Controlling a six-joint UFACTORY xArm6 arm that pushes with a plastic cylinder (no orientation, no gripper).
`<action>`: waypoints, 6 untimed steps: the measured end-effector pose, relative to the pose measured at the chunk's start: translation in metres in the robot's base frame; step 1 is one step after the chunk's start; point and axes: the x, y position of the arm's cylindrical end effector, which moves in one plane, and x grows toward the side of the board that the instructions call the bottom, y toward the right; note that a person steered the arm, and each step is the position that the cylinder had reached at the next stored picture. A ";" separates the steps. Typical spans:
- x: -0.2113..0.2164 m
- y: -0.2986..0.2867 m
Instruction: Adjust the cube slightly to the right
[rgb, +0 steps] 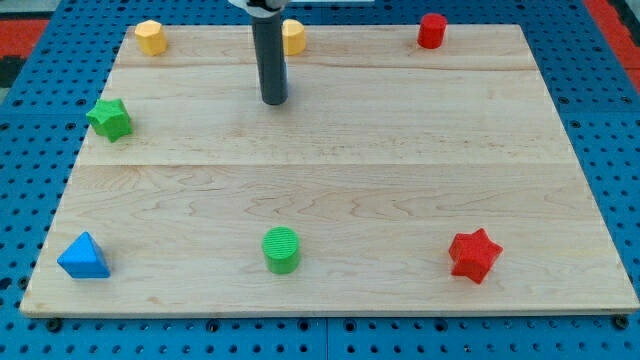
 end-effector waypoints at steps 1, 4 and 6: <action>-0.003 -0.009; -0.045 -0.046; -0.035 -0.029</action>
